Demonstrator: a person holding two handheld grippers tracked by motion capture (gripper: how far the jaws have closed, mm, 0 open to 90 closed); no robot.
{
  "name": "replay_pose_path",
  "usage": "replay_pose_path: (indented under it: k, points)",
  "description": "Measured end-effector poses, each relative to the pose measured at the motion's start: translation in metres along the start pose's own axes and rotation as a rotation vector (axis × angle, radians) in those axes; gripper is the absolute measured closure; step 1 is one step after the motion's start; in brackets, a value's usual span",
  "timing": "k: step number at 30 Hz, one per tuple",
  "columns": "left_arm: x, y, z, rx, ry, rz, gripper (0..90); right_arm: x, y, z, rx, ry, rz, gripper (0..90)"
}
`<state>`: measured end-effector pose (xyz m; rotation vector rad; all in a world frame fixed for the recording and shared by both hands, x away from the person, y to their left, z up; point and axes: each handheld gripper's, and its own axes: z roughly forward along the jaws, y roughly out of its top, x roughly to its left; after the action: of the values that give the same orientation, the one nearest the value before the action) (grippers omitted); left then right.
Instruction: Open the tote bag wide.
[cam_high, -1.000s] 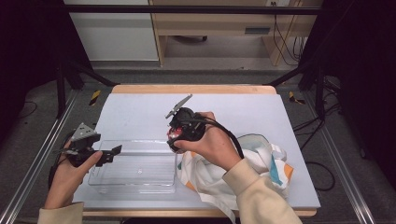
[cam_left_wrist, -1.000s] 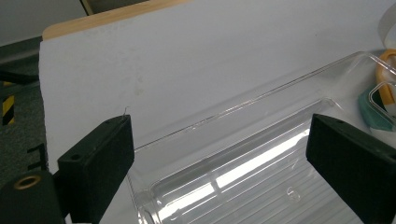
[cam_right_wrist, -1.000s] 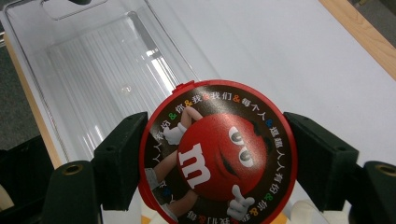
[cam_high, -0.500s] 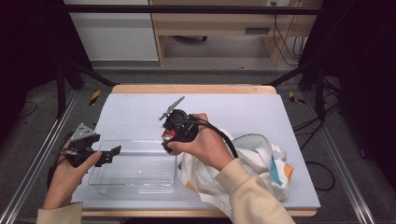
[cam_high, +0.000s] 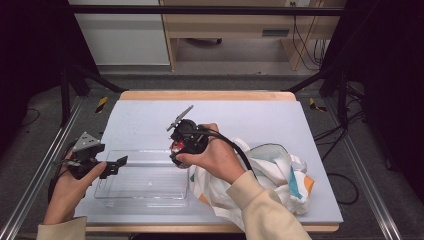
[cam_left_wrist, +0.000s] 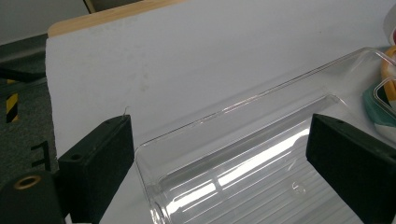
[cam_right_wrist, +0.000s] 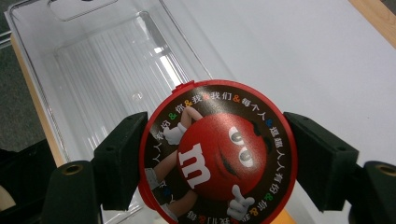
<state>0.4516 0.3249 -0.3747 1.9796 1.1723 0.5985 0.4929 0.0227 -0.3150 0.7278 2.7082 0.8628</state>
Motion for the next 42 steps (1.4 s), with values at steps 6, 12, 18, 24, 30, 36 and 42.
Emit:
replay_pose_path:
  k: [6,12,18,24,30,36,42]
  points:
    - [0.0,0.0,0.0,0.004,-0.001,0.002,8.0,0.003,0.0,0.004,0.008,0.004,-0.001,25.8]
    - [0.001,0.0,0.0,0.003,-0.003,0.001,8.0,0.006,0.0,0.009,0.011,0.011,-0.004,25.8]
    - [0.001,0.0,0.0,0.003,-0.006,0.002,8.0,0.009,0.001,0.013,0.014,0.018,-0.005,25.8]
    - [0.002,-0.001,-0.002,-0.002,-0.002,0.0,8.0,0.013,0.002,0.017,0.017,0.019,-0.008,25.8]
    - [0.003,-0.001,-0.001,-0.005,-0.005,-0.002,8.0,0.021,0.002,0.023,0.027,0.025,-0.015,25.8]
    - [0.005,-0.002,-0.002,-0.005,-0.006,-0.008,8.0,0.027,0.002,0.031,0.041,0.025,-0.026,25.8]
    - [0.006,-0.002,-0.003,-0.007,-0.004,-0.008,8.0,0.03,0.002,0.036,0.055,0.027,-0.033,25.8]
